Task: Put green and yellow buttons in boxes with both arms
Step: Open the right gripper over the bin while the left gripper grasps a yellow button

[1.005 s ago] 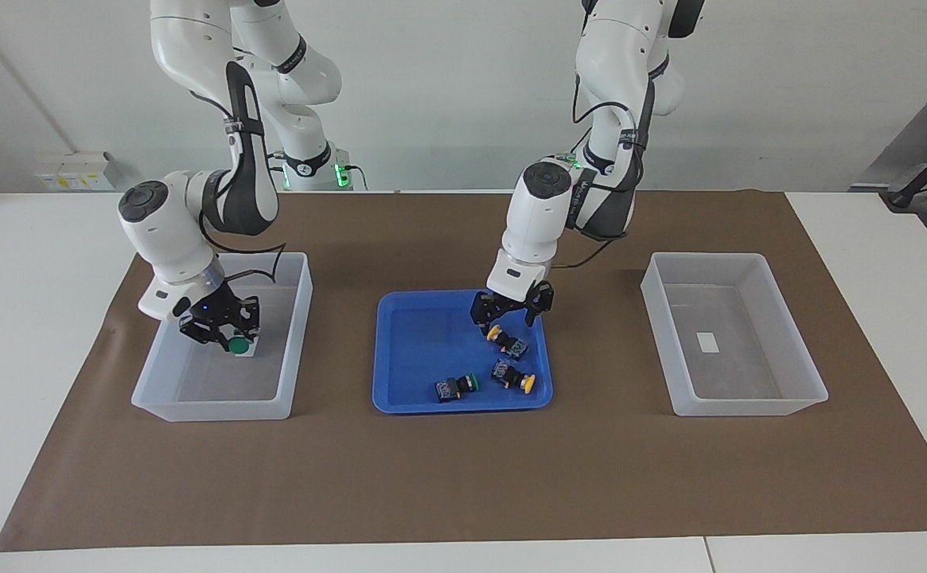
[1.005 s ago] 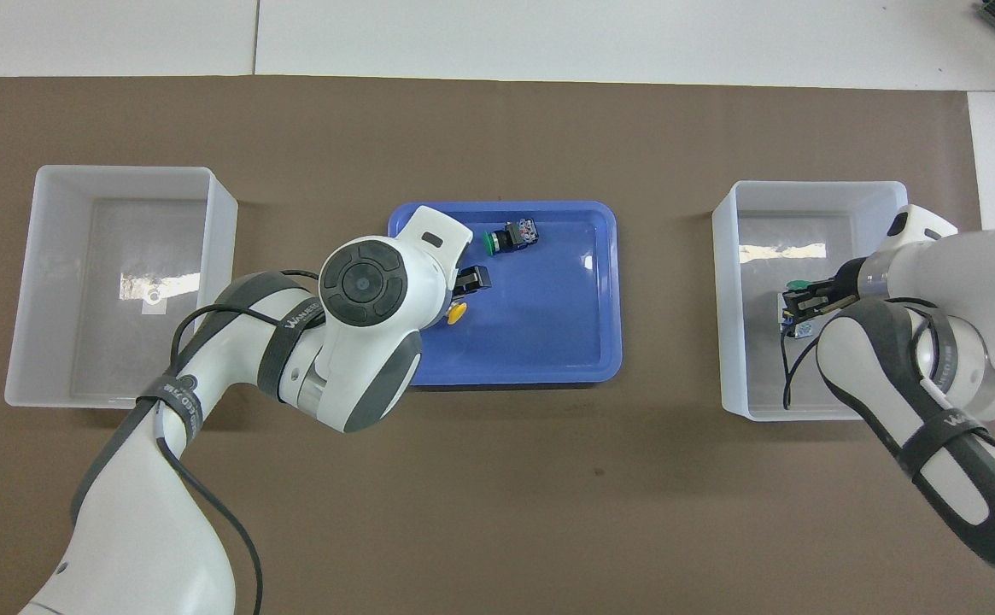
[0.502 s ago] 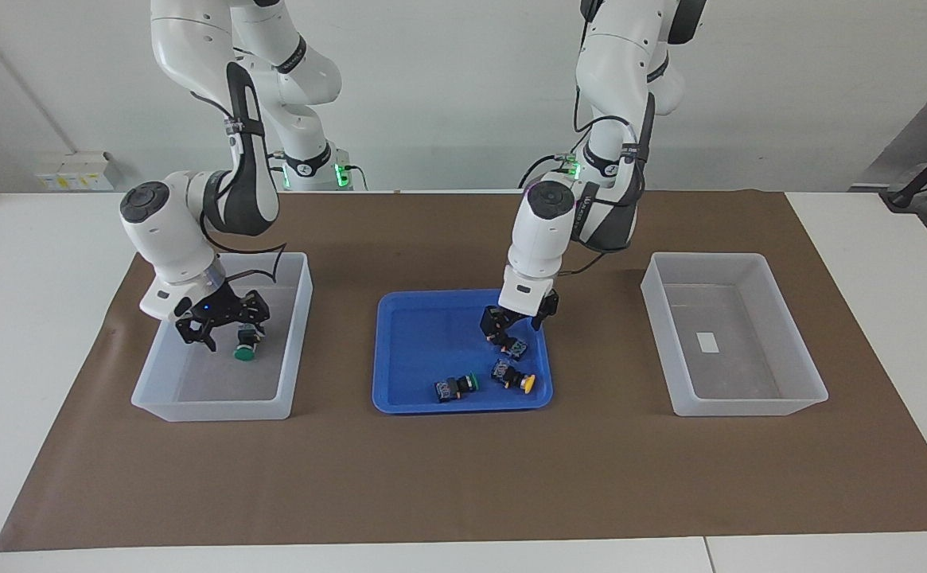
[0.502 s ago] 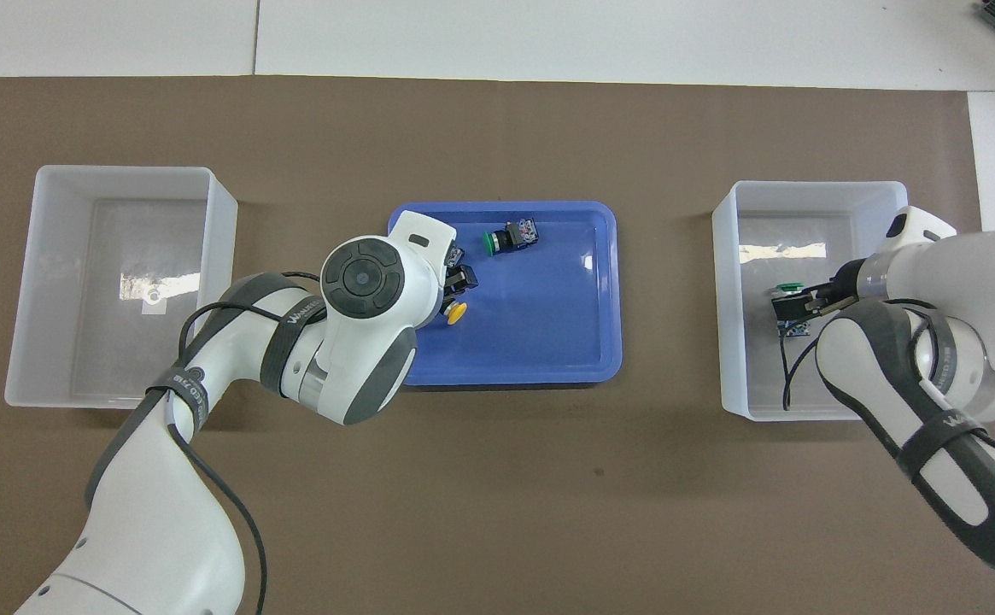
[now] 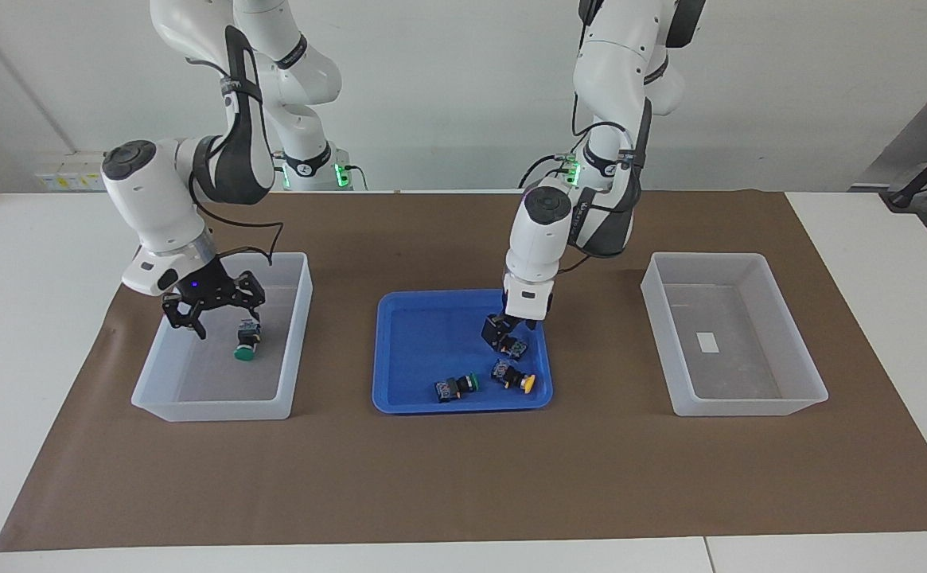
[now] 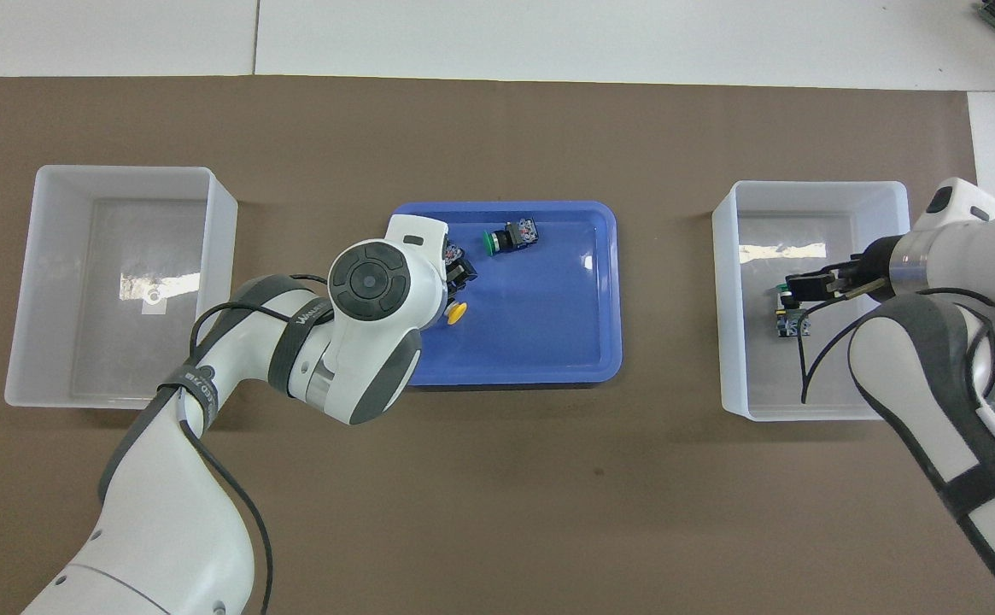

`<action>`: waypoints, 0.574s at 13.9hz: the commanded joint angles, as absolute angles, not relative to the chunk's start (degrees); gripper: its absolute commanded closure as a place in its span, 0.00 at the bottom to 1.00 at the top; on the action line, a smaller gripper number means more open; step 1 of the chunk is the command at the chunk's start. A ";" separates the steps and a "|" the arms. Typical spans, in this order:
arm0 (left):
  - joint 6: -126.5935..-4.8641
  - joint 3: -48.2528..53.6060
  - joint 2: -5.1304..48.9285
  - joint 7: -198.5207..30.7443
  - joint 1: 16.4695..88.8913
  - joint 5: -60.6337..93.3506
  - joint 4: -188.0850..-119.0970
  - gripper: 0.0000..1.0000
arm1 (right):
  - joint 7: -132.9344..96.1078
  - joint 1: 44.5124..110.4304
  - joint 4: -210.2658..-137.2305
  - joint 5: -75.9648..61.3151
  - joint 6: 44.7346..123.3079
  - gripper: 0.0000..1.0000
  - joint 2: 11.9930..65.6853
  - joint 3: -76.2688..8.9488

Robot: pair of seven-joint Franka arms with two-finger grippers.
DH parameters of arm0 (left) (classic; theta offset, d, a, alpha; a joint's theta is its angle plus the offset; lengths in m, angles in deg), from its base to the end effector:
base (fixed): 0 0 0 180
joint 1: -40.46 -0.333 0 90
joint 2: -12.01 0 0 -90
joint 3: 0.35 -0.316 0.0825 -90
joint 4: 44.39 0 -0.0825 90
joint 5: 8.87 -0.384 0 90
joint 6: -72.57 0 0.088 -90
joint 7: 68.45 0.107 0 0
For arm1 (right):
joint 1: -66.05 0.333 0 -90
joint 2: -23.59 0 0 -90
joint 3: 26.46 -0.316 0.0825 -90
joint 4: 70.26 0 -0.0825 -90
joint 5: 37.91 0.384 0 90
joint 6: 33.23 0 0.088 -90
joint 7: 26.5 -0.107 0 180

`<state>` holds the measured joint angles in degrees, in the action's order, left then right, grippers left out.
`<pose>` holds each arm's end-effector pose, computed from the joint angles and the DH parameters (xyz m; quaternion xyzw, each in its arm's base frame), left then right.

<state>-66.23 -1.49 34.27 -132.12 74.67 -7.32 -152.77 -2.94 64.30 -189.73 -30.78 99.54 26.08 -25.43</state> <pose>0.5387 -0.3519 0.3133 0.9598 0.2714 0.0429 0.0571 0.5716 -0.0253 0.4234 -0.9842 -0.1421 -0.1027 0.0263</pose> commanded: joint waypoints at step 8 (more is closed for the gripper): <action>-66.65 -1.85 35.83 -133.84 73.95 -6.76 -150.74 0.02 | -15.42 64.90 -181.01 -29.30 85.09 0.00 20.77 -29.53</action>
